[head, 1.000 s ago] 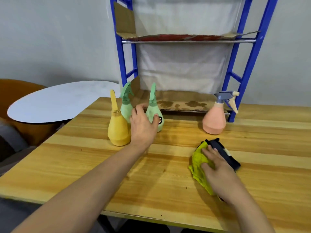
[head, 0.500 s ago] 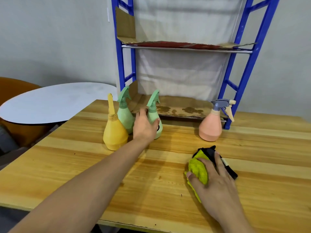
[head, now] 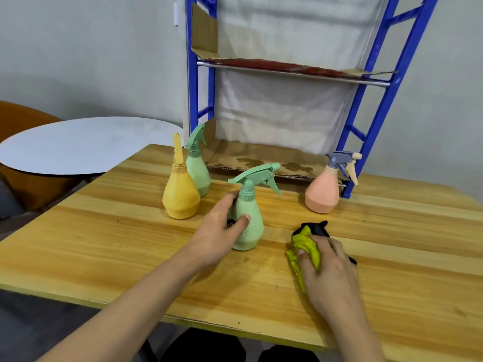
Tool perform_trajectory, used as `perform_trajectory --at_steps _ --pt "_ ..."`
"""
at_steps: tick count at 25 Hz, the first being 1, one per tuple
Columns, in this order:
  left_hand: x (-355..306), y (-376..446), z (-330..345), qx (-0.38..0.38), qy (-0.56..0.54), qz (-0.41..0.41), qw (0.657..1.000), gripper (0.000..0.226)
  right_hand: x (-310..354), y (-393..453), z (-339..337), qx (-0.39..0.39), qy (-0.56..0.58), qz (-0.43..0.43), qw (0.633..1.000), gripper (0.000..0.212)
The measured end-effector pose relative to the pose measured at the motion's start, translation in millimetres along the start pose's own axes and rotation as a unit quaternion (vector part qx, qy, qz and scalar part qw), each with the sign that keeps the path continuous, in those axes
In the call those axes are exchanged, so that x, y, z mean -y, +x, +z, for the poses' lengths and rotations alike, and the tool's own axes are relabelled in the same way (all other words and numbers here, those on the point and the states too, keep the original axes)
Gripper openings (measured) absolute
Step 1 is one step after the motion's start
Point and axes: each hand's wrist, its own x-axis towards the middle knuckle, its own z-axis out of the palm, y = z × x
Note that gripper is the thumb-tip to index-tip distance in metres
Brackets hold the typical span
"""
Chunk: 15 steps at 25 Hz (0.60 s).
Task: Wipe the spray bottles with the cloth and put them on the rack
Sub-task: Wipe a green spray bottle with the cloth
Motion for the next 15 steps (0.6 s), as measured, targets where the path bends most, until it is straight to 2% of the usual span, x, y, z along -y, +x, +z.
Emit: perform_trajectory --at_steps 4,7,10,12,14,15 --pt "3.0 -28.1 0.8 0.027 -0.023 0.010 0.999 0.044 -3.4 -4.8 0.9 -0.035 0.024 -0.014 0.999 0.037" --pt "6.1 -37.8 4.9 0.023 -0.025 0.025 0.999 0.049 -3.1 -2.7 -3.0 -0.074 0.175 0.020 0.982 0.034" --pt "6.9 -42.5 8.5 0.024 -0.030 0.035 0.999 0.048 14.1 -0.5 -14.9 -0.190 0.336 0.032 0.922 0.034" --pt "7.8 -43.4 8.8 0.027 -0.022 0.039 0.999 0.044 40.7 0.9 -22.8 -0.244 0.418 -0.002 0.875 0.031" --pt "7.7 -43.2 9.0 0.026 -0.018 0.047 0.998 0.041 73.1 3.4 -26.6 -0.242 0.485 -0.050 0.839 0.030" --pt "8.8 -43.1 9.4 0.027 -0.015 0.052 0.998 0.041 84.5 5.0 -22.0 -0.220 0.498 -0.075 0.836 0.030"
